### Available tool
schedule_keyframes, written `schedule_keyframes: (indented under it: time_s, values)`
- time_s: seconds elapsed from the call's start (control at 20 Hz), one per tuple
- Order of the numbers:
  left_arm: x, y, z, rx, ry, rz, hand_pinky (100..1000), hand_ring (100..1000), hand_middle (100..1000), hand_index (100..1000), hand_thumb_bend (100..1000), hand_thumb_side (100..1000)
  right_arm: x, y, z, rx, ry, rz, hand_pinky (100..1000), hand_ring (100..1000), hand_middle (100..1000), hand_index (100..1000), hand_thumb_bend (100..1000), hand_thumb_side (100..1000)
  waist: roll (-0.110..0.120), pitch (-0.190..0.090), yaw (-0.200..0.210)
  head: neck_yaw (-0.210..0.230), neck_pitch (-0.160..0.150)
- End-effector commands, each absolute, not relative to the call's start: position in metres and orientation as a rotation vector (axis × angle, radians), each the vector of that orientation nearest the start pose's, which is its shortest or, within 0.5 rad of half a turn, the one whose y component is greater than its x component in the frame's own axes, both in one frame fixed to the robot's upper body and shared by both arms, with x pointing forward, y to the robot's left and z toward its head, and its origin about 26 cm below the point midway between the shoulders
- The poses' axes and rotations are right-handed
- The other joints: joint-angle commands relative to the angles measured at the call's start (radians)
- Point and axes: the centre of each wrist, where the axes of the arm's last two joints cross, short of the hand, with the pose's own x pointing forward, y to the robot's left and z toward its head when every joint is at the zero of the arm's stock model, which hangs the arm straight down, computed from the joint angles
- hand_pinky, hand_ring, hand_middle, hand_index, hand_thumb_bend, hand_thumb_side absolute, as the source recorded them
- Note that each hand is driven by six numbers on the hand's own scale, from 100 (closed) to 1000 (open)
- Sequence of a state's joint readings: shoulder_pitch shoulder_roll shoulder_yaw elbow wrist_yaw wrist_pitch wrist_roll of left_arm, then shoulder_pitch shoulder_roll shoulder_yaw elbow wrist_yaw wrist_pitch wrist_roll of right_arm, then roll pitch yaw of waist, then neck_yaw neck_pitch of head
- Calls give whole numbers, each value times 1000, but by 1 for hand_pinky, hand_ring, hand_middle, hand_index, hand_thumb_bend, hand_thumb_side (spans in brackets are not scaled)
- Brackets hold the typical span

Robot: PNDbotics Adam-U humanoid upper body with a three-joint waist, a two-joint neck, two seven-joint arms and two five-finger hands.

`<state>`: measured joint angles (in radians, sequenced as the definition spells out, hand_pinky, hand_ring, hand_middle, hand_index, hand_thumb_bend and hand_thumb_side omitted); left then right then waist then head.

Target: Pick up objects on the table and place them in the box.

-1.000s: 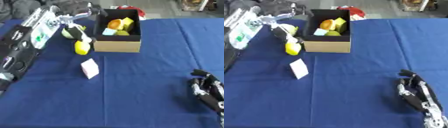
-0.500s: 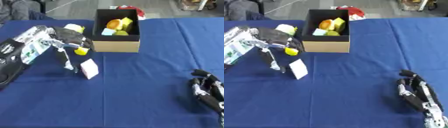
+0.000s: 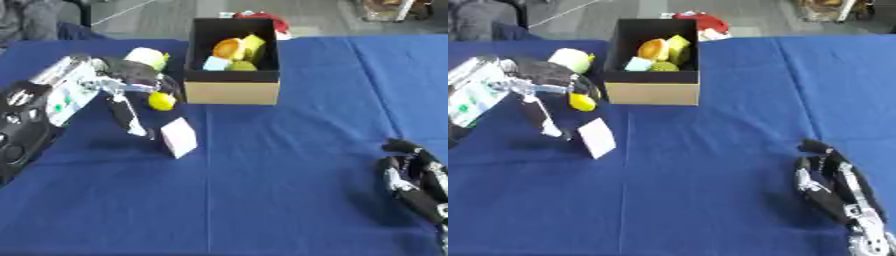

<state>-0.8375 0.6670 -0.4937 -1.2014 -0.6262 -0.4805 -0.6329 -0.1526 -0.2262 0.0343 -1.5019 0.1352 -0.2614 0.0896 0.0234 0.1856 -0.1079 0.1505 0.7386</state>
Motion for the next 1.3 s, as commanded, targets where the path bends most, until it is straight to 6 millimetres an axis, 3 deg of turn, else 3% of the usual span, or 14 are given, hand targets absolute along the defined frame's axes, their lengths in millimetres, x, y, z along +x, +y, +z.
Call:
schedule_keyframes:
  time_s: [0.05, 0.4, 0.8, 1.3]
  values:
    - [440, 270, 206, 391, -1130, -2463, 886, 838, 822, 907, 431, 255, 317, -285, 27, -169, -1872, 479, 750, 662, 735, 836, 100, 255, 7, -27, 0, 0, -5]
    - [441, 267, 199, 352, -1070, -2516, 891, 841, 816, 899, 452, 257, 317, -285, 27, -170, -1871, 480, 750, 662, 735, 836, 100, 255, 9, -26, -1, 0, -3]
    - [440, 278, 209, 381, -1067, -2507, 899, 853, 832, 909, 479, 286, 316, -286, 26, -174, -1869, 483, 750, 662, 735, 836, 100, 255, 12, -30, 3, -5, -5]
    - [439, 275, 207, 353, -1066, -2551, 904, 857, 839, 910, 518, 326, 317, -286, 27, -174, -1869, 487, 750, 662, 734, 836, 100, 256, 14, -31, 2, -6, -5]
